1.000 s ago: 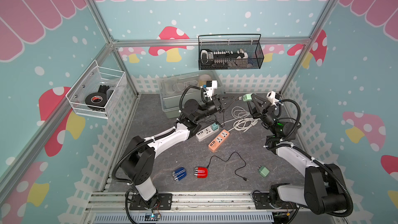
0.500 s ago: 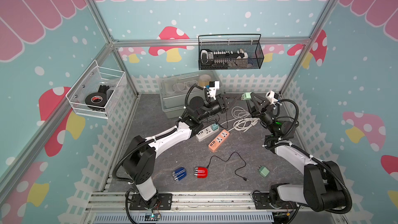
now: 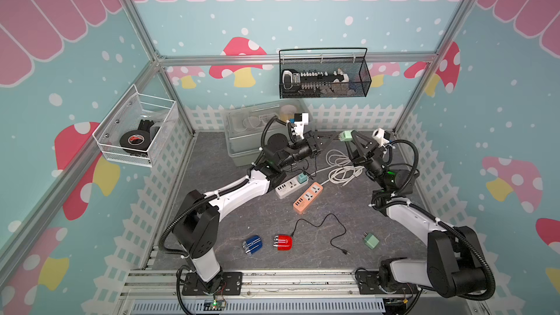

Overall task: Charge the electric shaver
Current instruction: Insert the charging cable into the plug.

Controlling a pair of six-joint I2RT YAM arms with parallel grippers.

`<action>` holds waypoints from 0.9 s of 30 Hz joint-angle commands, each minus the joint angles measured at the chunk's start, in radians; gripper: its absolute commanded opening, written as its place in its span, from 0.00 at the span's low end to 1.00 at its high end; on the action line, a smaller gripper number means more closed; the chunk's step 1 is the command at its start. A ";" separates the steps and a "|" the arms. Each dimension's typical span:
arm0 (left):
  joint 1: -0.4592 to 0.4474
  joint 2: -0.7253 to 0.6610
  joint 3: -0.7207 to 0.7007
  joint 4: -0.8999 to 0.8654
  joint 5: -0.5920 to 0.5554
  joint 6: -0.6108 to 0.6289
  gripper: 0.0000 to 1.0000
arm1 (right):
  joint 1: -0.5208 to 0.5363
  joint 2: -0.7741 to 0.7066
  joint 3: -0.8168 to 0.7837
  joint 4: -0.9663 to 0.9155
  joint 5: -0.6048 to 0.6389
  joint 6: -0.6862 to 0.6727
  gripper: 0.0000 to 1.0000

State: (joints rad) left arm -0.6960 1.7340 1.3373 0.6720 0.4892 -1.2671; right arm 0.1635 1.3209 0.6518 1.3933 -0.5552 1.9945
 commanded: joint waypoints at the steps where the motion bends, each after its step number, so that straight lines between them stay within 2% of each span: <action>1: 0.000 0.025 0.029 -0.064 -0.022 0.034 0.00 | 0.010 -0.038 -0.001 -0.020 -0.036 -0.027 0.00; 5: -0.012 0.013 0.044 -0.167 -0.061 0.063 0.00 | 0.027 -0.115 0.000 -0.225 0.008 -0.165 0.00; 8: -0.021 0.003 0.052 -0.225 -0.084 0.087 0.00 | 0.043 -0.138 -0.006 -0.282 0.070 -0.216 0.00; 15: -0.034 0.012 0.050 -0.213 -0.112 0.072 0.00 | 0.089 -0.071 0.037 -0.203 0.079 -0.169 0.00; 20: -0.055 0.016 0.062 -0.239 -0.133 0.083 0.00 | 0.097 -0.077 0.049 -0.222 0.078 -0.169 0.00; 27: -0.047 0.079 0.099 -0.220 -0.064 -0.010 0.00 | 0.107 -0.025 0.121 -0.194 -0.042 -0.103 0.00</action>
State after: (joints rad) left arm -0.7143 1.7535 1.4048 0.4927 0.3374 -1.2434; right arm 0.2234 1.2861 0.7082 1.1061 -0.4267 1.8385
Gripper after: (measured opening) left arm 0.054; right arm 0.401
